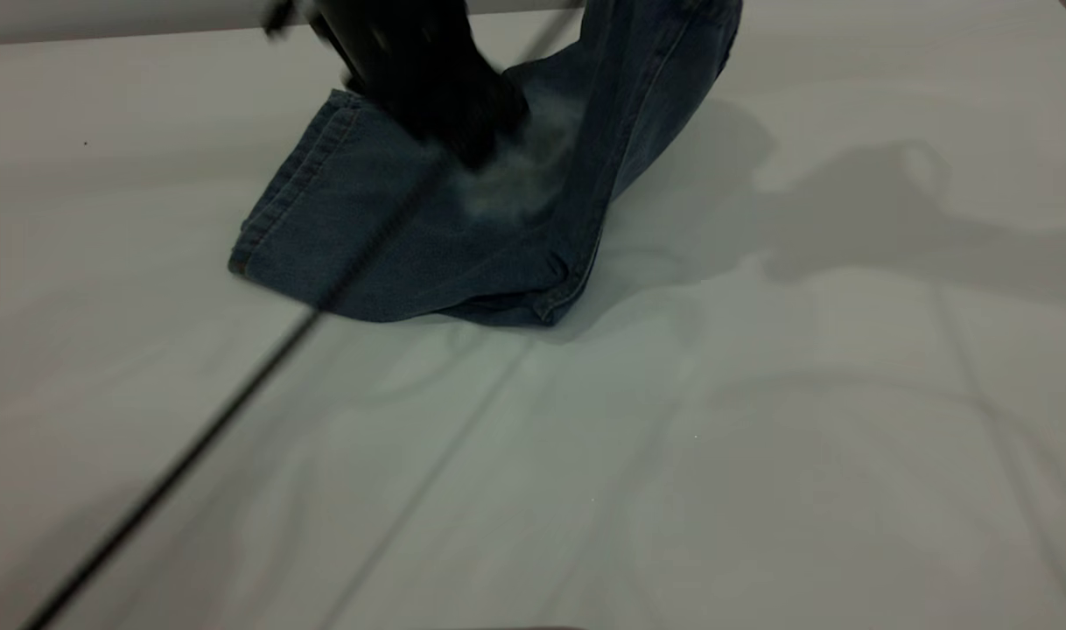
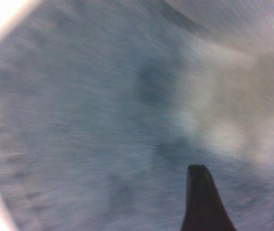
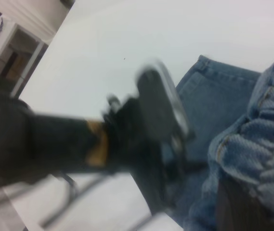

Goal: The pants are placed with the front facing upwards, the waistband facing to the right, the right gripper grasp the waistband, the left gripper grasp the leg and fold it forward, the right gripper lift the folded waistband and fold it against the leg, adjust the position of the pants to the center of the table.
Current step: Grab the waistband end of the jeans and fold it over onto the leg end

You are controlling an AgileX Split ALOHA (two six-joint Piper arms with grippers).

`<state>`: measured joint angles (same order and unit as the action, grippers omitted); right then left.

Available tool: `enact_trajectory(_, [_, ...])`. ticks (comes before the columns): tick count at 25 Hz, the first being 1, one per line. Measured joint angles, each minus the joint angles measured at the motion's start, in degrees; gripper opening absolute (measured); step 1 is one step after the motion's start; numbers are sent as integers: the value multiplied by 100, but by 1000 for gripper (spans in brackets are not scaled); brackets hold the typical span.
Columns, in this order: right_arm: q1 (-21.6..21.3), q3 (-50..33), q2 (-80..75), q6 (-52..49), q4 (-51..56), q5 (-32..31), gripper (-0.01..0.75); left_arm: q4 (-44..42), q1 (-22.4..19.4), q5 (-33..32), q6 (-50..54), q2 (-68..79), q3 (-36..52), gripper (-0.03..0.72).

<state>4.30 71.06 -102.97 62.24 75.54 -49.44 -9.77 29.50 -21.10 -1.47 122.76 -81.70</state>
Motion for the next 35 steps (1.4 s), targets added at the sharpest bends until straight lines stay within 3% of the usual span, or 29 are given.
enact_trajectory(7, [457,11,-258,95,271,636,45,-372,-681,-397,0,-1283,0,388])
enact_trajectory(12, [971,11,-598,814,1307,1027,45,-445,-1109,-685,0,-2380,2,388])
enact_trajectory(18, [1709,258,-1245,1829,2512,1231,45,-551,-1156,-804,0,-3481,2,388])
enact_trajectory(27, [2356,1620,-2481,1950,2693,1963,54,-528,-1156,-999,11,-3999,2,388])
enact_trajectory(32, [2376,1984,-2992,1686,2727,2047,136,-344,-1156,-1256,42,-4004,7,388])
enact_trajectory(35, [2404,2001,-3085,1645,2588,1939,260,-294,-1151,-1285,42,-4004,7,388])
